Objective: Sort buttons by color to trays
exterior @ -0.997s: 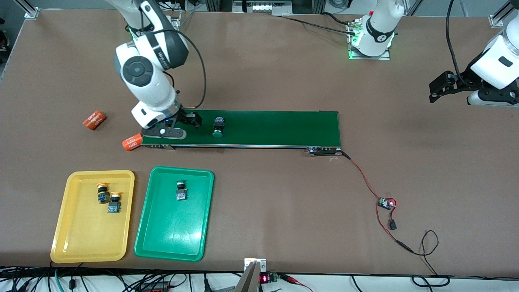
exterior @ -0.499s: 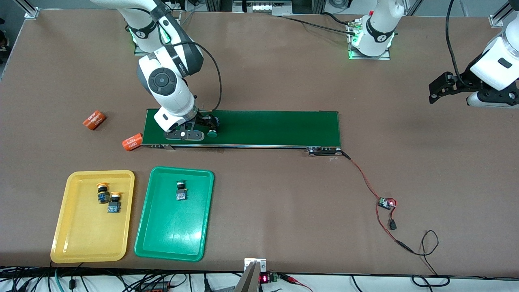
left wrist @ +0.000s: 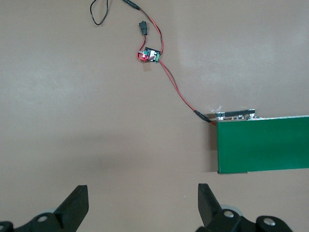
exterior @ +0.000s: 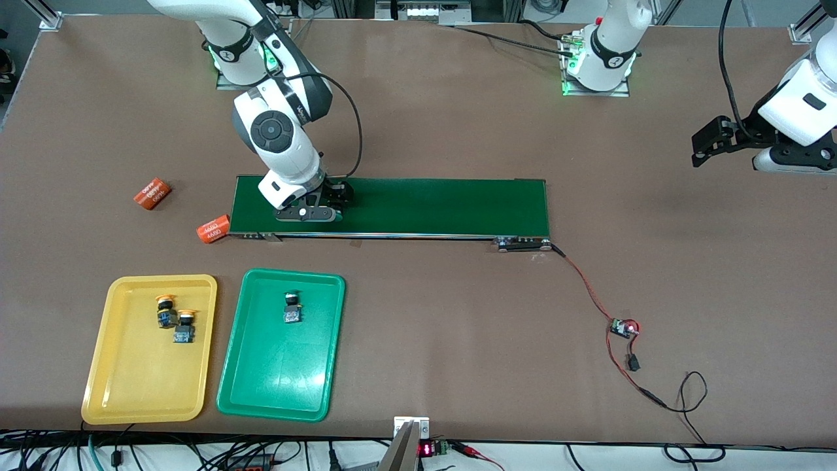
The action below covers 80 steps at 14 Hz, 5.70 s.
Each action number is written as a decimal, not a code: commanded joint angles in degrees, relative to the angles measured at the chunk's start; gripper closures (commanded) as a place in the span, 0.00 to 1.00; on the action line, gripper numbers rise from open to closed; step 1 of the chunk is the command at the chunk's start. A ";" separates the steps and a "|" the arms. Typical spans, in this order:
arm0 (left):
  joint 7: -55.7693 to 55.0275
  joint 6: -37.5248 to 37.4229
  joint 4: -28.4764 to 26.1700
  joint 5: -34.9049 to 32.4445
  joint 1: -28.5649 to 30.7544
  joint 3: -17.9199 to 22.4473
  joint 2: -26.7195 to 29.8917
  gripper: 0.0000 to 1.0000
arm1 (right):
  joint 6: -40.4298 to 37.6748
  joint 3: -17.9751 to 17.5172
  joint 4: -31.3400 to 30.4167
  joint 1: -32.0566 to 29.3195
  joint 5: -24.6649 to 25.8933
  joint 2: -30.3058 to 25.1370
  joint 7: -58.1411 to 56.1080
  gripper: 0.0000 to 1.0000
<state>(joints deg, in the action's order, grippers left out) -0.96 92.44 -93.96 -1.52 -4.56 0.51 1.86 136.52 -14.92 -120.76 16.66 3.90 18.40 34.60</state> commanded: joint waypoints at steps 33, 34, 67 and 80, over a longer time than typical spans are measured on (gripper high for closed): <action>0.09 -1.57 2.02 -1.12 0.08 -0.60 -0.90 0.00 | 2.15 8.59 46.05 -12.27 -0.20 29.31 -28.36 0.89; 0.09 -1.57 2.03 -1.12 0.08 -0.60 -0.90 0.00 | 3.91 8.42 46.05 -12.09 -0.20 30.98 -28.10 0.89; -0.53 -1.83 1.94 -1.12 -0.09 -0.68 -0.90 0.00 | -48.61 10.09 21.09 -24.56 -0.64 -23.85 -37.07 0.00; 0.17 -2.00 2.03 -1.12 0.17 -0.68 -0.90 0.00 | -56.28 10.53 23.90 -23.17 -0.56 -22.00 -36.89 0.00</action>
<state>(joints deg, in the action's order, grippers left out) -0.96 91.84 -93.78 -1.52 -4.61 0.10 1.77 81.70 -4.50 -98.02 -7.20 3.97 -3.70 -1.51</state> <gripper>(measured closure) 0.000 0.000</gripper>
